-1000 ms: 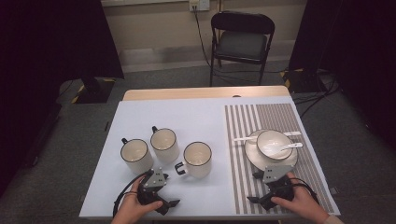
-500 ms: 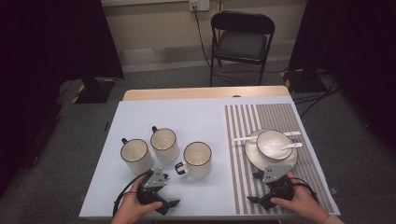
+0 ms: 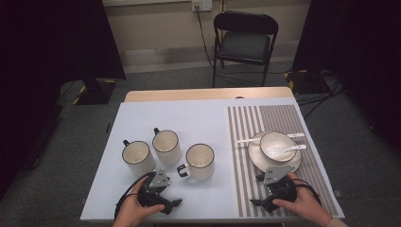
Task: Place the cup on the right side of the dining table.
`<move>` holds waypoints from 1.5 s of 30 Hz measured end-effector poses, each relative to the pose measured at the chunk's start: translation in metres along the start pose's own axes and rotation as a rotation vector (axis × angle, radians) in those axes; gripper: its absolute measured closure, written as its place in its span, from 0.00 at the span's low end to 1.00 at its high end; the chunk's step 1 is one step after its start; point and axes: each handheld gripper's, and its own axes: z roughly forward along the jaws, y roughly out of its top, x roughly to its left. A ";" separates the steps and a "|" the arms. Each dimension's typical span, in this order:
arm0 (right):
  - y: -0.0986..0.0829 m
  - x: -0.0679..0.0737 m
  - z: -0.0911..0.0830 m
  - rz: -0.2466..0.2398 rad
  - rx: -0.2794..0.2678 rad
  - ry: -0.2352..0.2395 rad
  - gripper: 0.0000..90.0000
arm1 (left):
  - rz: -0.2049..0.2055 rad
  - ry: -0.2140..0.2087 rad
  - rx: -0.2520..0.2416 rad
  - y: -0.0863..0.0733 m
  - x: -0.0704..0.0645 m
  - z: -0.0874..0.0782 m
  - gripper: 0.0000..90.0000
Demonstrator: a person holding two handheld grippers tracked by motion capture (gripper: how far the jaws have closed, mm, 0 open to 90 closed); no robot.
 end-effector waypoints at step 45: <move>0.039 -0.012 0.000 0.006 0.049 0.014 0.16 | -0.026 -0.001 0.062 0.030 0.005 -0.005 0.18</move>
